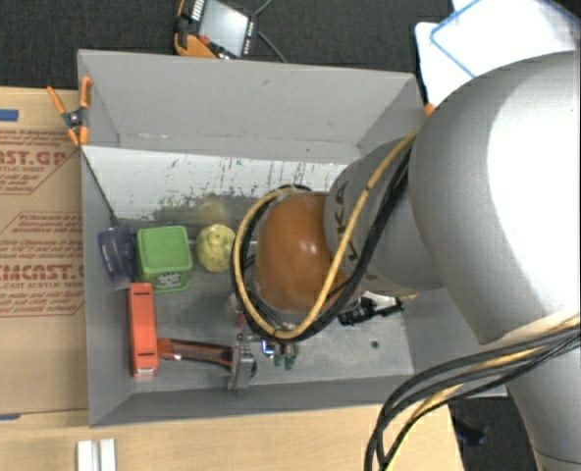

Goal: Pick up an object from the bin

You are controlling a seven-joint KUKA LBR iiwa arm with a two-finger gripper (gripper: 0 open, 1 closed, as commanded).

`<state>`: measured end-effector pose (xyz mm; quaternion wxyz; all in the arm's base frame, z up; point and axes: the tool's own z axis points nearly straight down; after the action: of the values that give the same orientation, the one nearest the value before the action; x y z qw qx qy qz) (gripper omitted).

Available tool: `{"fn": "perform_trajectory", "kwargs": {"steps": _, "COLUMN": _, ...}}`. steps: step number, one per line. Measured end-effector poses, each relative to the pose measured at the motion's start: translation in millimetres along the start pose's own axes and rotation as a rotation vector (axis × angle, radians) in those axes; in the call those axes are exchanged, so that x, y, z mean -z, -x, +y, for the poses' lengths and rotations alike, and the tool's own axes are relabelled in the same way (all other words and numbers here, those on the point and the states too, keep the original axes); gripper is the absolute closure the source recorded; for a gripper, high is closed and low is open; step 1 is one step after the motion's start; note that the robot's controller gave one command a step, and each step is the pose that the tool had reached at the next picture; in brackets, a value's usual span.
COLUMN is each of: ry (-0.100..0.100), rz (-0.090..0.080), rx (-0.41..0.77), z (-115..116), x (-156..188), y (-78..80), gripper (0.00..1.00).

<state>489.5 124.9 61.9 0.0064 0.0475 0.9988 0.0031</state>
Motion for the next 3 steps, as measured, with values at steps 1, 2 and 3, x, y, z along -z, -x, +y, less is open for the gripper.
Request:
{"fn": "perform_trajectory", "kwargs": {"steps": 1, "ry": 0.006, "rz": -0.006, "rx": -0.181, "z": 10, "x": 8, "y": -10.3, "gripper": 0.00}}
{"fn": "perform_trajectory", "kwargs": {"steps": 2, "ry": 0.002, "rz": -0.004, "rx": -0.006, "z": 1, "x": 2, "y": 1.1, "gripper": 1.00}}
{"fn": "perform_trajectory", "kwargs": {"steps": 3, "ry": 0.002, "rz": -0.004, "rx": -0.006, "z": 1, "x": 2, "y": 1.1, "gripper": 1.00}}
